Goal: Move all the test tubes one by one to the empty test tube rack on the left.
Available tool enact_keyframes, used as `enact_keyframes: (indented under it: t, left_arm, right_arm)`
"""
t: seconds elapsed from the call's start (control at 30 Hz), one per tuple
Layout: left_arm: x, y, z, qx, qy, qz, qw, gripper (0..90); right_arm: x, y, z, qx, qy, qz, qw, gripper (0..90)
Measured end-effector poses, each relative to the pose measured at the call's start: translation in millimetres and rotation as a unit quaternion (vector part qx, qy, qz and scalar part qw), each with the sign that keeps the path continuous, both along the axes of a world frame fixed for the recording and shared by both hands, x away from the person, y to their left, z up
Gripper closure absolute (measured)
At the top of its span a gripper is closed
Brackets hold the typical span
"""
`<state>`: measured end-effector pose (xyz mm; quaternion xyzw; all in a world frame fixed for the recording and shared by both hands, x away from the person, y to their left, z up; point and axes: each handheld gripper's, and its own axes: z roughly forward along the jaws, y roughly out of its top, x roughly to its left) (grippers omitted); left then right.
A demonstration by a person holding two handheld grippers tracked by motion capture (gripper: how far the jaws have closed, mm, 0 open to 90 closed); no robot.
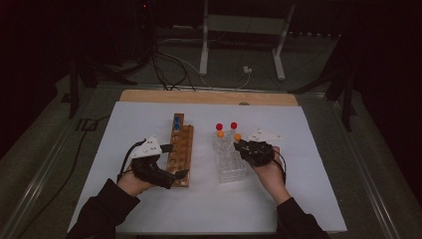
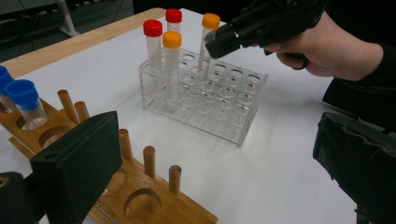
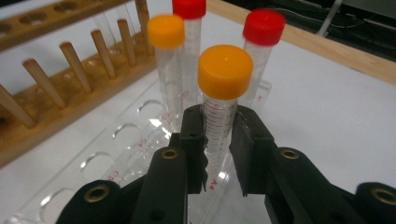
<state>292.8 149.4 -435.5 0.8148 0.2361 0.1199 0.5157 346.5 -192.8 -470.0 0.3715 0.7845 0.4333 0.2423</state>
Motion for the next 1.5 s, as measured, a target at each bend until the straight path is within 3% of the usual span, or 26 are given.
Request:
enact_keyframes:
  t: [0.3, 0.63, 0.97, 1.4, 1.5]
  left_arm:
    - [-0.4, -0.2, 1.4, 0.002, -0.001, -0.002, 1.0, 2.2]
    - [-4.6, -2.7, 6.9, 0.0, -0.006, -0.01, 0.9999, 2.2]
    - [-11.3, -7.4, 12.5, -0.007, -0.014, -0.027, 0.9995, 2.2]
    - [-20.7, -16.3, 18.1, -0.008, -0.024, -0.042, 0.9988, 6.3]
    - [-22.1, -19.4, 18.7, -0.006, -0.03, -0.045, 0.9985, 12.8]
  right_arm:
    - [-18.4, -6.4, 27.4, 0.02, -0.047, -0.002, 0.9987, 75.4]
    - [-40.2, 3.0, 49.2, 0.033, -0.061, 0.033, 0.9971, 75.4]
    - [-60.4, 29.6, 53.2, 0.039, -0.047, 0.098, 0.9933, 75.4]
    - [-73.5, 65.0, 30.9, 0.009, -0.009, 0.158, 0.9873, 75.4]
    - [-74.9, 69.3, 27.7, 0.004, -0.003, 0.166, 0.9861, 75.4]
